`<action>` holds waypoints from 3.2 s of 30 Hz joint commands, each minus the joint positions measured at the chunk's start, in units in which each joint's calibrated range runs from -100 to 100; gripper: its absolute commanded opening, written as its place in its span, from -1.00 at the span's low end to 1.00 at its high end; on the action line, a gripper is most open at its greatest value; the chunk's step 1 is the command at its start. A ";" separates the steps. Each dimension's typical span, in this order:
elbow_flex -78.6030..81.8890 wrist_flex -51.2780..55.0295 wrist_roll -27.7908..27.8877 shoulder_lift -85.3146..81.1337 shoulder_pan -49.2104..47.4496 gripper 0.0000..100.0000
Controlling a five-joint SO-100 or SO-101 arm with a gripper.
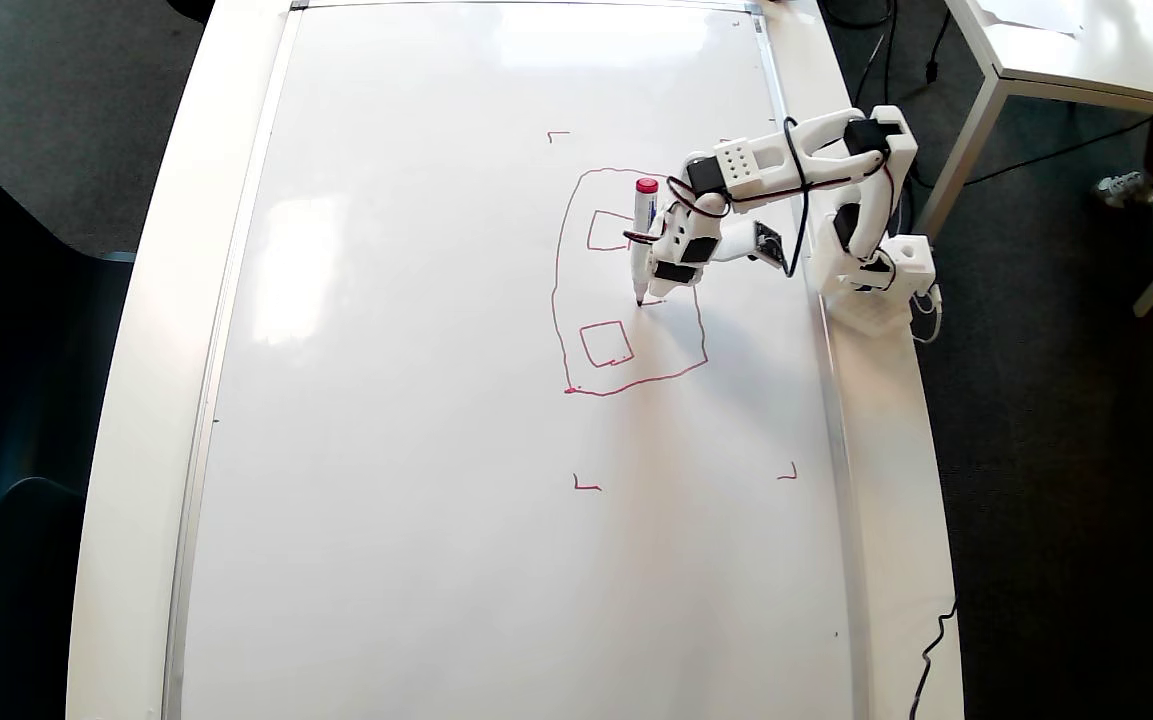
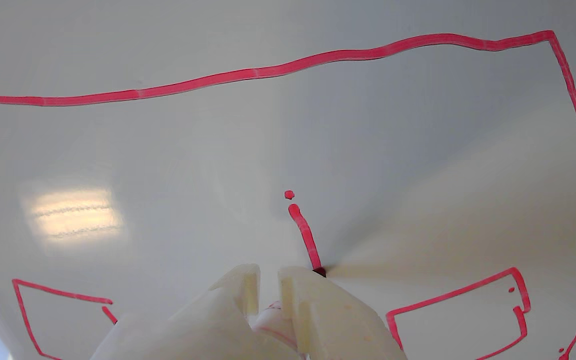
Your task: Draw on a whiteboard a robot head using a pen attached to the gripper
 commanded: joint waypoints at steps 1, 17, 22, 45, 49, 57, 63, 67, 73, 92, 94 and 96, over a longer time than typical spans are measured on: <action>-2.07 -0.36 0.74 -1.25 1.51 -0.97; -3.79 0.51 8.46 0.42 10.43 -0.97; -3.34 0.77 8.78 0.42 11.83 -0.97; 2.02 9.19 9.69 -4.27 11.31 -0.97; 4.01 9.54 9.37 -4.61 9.69 -0.97; 4.20 9.54 8.03 -4.61 5.27 -0.97; 4.01 9.54 6.26 -4.53 1.66 -0.97; 3.29 9.37 5.99 -4.53 1.00 -0.97; -3.88 10.06 5.30 -4.61 1.59 -0.98; -21.59 12.67 5.08 8.98 3.72 -0.97; -21.22 12.41 5.08 9.14 3.72 -0.97; -21.04 12.41 5.08 9.14 3.72 -0.97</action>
